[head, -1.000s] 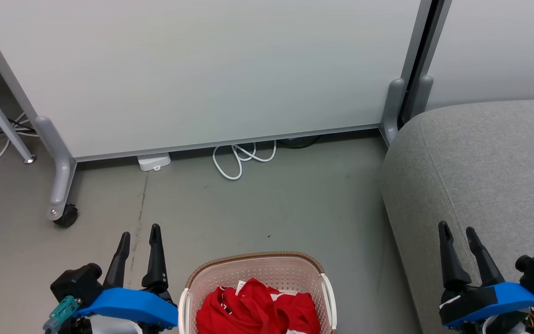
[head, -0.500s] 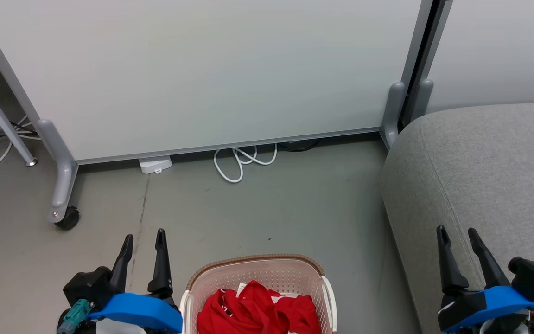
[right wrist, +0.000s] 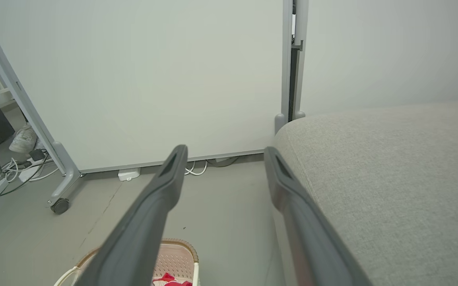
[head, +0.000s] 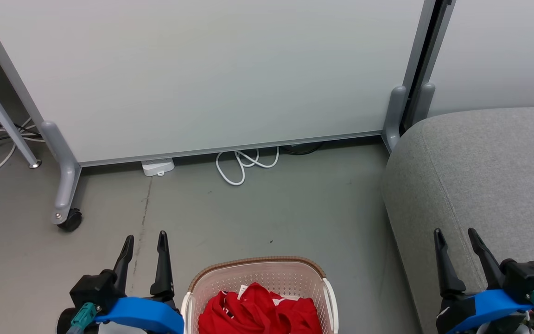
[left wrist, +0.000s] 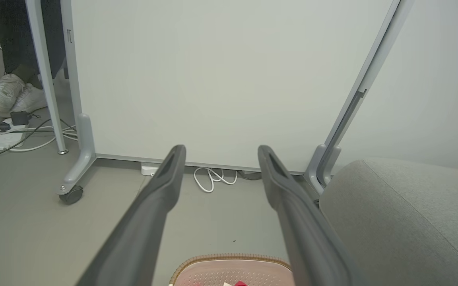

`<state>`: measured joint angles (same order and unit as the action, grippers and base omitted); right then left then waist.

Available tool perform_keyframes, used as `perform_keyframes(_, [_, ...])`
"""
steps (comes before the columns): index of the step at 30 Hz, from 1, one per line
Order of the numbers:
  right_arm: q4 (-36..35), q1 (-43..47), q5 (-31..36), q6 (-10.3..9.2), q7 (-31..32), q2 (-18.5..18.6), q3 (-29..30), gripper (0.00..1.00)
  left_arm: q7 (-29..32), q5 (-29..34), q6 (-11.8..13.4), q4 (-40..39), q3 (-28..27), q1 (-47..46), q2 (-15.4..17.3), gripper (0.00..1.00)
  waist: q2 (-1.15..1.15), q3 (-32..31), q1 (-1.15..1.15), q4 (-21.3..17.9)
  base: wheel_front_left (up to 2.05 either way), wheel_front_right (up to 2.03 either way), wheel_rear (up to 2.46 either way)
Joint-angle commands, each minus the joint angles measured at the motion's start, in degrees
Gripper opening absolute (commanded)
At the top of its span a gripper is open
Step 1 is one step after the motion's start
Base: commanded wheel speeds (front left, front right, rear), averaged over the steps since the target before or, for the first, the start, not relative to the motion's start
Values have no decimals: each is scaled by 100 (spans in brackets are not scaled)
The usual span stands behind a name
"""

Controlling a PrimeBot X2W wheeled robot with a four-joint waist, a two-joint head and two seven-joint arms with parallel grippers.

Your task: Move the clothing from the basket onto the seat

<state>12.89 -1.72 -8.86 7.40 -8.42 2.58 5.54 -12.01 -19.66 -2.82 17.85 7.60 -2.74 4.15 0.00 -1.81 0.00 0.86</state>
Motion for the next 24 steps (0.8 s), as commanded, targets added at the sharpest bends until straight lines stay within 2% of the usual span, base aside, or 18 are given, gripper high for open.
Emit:
perform_keyframes(1, [-35,22,181,13,-50,39,-14,100,-66,141,-21,10,-27,-68,-1,100,0,-5,0,2,0,0,0])
perform_keyframes(24, [61,35,960,14,-332,46,-156,100,-308,847,-21,141,-126,-69,-85,100,0,-19,0,-1,0,0,0])
